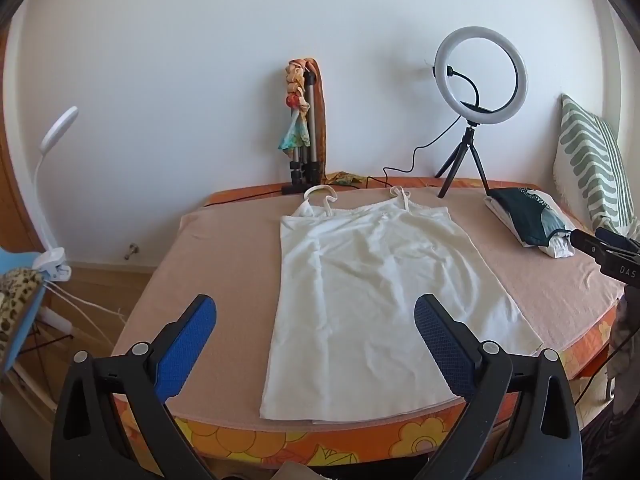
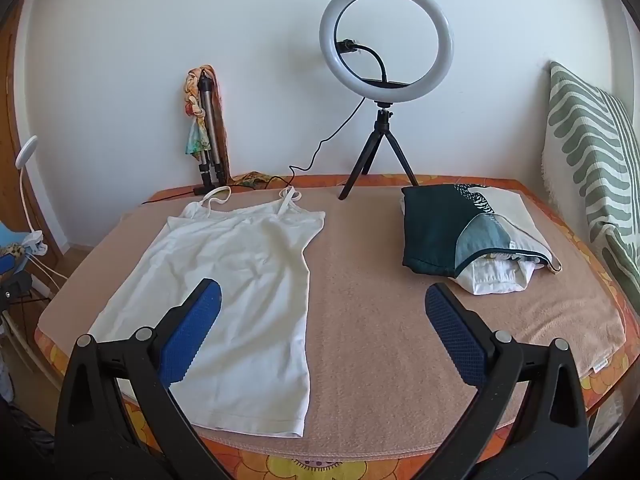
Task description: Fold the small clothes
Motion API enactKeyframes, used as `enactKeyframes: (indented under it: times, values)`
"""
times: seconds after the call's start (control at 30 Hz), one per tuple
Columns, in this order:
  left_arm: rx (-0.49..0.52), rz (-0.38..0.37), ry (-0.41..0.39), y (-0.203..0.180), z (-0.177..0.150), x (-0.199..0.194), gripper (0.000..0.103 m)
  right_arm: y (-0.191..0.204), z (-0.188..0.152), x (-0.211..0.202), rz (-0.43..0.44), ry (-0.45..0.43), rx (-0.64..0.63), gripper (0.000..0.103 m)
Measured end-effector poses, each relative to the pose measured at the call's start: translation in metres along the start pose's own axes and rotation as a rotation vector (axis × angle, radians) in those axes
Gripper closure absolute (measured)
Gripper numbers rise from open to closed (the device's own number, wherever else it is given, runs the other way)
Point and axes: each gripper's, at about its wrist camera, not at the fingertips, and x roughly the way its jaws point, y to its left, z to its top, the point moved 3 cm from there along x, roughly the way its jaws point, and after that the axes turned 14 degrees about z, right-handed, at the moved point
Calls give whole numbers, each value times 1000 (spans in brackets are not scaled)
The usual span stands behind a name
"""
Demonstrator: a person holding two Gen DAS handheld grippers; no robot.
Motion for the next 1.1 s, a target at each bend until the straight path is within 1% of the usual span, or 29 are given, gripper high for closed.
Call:
enactKeyframes:
  times: [0.2,0.23,0.6,0.67,1.1]
  values:
    - [1,3,-1,-2,5,4,3,0,0,0,-2,2,-2,0]
    - [-3,1,-4,1,-1,0,3,-1,0,0,-1,3,0,0]
    - [-8,-1,-7,4,2,6,3,3,-1,4,-1,7,-5,0]
    - [-11,1,-13,3,-2,0,3,2,0,4,1,7,-3,0]
    - [-15,3,-19,3,-2,-3,3,3,0,5,2,8,-5,0]
